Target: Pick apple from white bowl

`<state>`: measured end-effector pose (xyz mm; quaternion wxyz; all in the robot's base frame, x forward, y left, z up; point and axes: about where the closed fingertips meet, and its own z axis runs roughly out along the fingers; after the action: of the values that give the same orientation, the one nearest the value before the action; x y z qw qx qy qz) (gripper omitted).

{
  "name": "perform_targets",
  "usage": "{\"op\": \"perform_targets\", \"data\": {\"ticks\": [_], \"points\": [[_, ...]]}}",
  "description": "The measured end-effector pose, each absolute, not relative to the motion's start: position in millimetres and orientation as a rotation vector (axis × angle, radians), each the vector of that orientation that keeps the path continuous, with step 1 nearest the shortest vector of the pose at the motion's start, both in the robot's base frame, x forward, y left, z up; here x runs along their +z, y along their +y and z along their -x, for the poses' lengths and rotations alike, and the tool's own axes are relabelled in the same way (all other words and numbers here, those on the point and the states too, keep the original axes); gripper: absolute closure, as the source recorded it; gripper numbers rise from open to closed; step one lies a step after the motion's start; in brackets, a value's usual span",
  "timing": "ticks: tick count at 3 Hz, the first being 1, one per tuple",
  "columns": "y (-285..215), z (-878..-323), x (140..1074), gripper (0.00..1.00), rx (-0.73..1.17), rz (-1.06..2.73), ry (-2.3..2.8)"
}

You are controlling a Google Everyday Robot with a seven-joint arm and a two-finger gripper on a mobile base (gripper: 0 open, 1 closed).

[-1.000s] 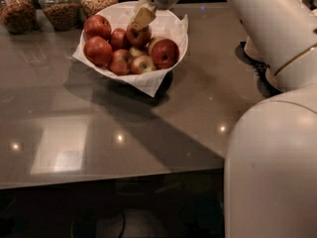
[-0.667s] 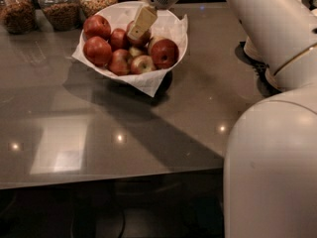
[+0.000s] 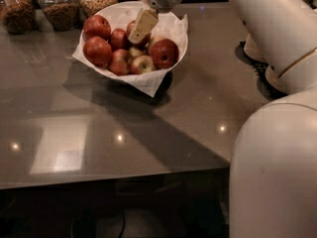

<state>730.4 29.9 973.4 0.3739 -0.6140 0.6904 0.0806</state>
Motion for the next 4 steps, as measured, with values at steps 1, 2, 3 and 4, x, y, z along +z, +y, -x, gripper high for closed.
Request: {"op": "perform_targets", "data": {"ticks": [1, 2, 3, 4], "points": [[26.7, -726.7, 967.0, 0.22, 0.218, 1.575, 1.785], [26.6, -726.8, 966.5, 0.22, 0.219, 1.575, 1.786], [24.8, -728.7, 958.1, 0.22, 0.223, 1.575, 1.804], [23.0, -734.8, 946.2, 0.22, 0.225, 1.574, 1.827]]}}
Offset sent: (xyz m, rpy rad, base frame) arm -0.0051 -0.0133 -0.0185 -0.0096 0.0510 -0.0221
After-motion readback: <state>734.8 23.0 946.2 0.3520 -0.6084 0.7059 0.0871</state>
